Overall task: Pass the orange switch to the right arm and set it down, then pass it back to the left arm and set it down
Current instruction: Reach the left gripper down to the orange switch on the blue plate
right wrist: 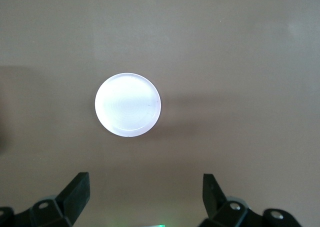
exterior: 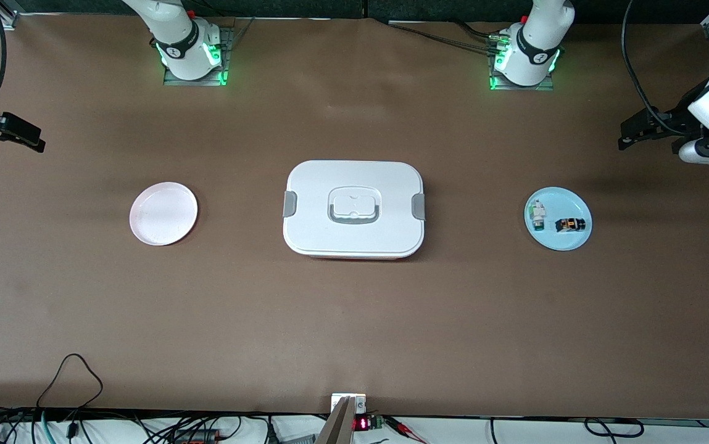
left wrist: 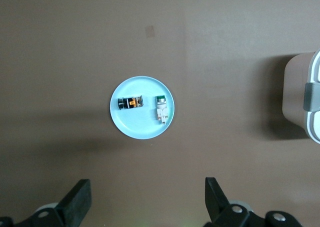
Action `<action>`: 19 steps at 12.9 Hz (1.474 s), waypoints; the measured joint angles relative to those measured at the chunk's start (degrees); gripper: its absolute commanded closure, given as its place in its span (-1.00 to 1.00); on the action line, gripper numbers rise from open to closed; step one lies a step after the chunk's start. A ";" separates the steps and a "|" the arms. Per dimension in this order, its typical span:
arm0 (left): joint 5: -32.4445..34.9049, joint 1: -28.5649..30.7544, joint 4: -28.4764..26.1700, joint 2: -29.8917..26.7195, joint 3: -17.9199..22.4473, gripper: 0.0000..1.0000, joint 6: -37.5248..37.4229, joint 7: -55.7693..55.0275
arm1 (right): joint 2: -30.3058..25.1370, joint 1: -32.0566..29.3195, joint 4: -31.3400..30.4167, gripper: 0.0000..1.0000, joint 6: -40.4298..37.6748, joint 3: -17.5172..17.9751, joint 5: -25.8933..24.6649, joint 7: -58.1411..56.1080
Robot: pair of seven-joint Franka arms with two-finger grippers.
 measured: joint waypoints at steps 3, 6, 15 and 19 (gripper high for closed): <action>0.04 0.19 0.00 1.49 0.14 -1.00 -1.42 0.00 | 0.00 0.00 0.00 -1.00 0.00 0.00 0.00 0.00; 0.12 2.13 -0.10 4.15 0.65 -1.00 -2.56 0.23 | 0.00 0.00 0.00 -1.00 0.00 0.00 0.00 0.00; 4.93 3.44 -1.70 16.73 0.73 -1.00 7.15 0.28 | 0.00 0.01 0.03 -1.00 -0.03 0.00 0.00 0.00; 4.96 4.83 -11.33 18.09 0.73 -1.00 21.09 0.48 | 0.00 0.04 0.04 -1.00 -0.34 0.03 0.01 0.00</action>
